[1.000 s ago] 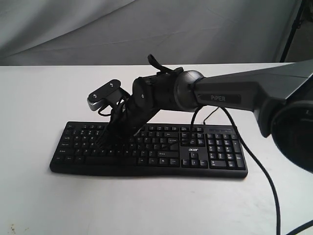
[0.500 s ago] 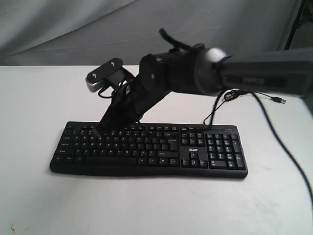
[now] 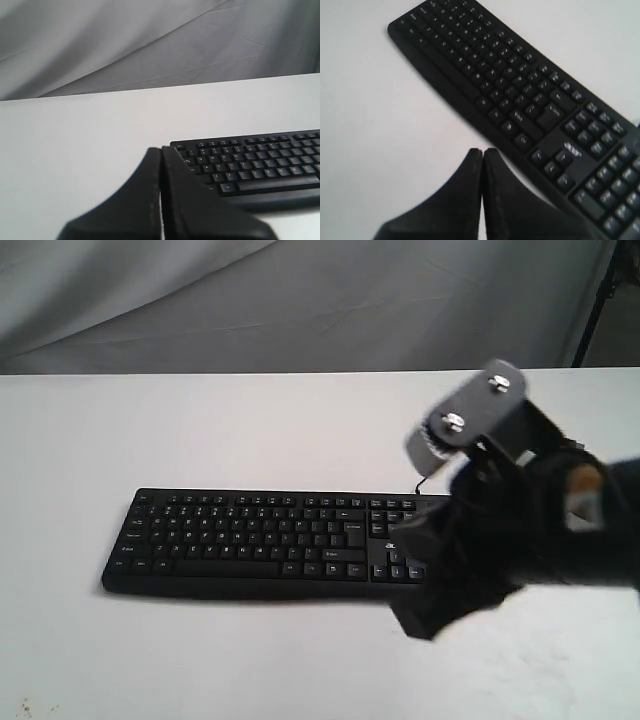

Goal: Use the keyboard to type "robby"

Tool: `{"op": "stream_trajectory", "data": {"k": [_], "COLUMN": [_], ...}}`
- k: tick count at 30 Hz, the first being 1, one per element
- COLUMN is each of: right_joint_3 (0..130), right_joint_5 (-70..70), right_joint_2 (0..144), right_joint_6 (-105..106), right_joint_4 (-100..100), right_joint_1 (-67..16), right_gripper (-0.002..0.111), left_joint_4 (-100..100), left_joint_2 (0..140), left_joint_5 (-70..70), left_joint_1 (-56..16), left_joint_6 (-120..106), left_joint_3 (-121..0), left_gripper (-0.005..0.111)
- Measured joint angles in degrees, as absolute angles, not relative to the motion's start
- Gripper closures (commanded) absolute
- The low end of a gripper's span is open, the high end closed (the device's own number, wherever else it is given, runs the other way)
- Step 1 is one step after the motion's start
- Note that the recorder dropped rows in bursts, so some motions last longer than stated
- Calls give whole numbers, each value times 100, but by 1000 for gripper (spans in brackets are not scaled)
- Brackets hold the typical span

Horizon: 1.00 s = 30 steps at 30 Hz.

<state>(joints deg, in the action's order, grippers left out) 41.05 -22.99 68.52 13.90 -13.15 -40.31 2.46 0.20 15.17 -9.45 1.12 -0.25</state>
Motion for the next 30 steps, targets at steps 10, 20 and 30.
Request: {"op": "stream_trajectory", "data": {"k": [10, 20, 30], "right_joint_3": [2407, 1407, 826], "right_joint_5": [-1566, -1068, -1057], "right_joint_2": [4792, 2989, 1423], "right_joint_6": [1144, 997, 997], "right_joint_4": [-1281, -1341, -1363], "right_joint_1": [-4031, -2722, -718], "right_gripper": [108, 108, 108], "left_joint_4": [246, 246, 246], "left_joint_2": [20, 20, 20], "left_joint_5": [1517, 1517, 1517], "left_joint_1": [-945, -945, -945], "left_joint_6": [112, 112, 112], "left_joint_3": [-25, -25, -25], "left_gripper": [107, 107, 107]}}
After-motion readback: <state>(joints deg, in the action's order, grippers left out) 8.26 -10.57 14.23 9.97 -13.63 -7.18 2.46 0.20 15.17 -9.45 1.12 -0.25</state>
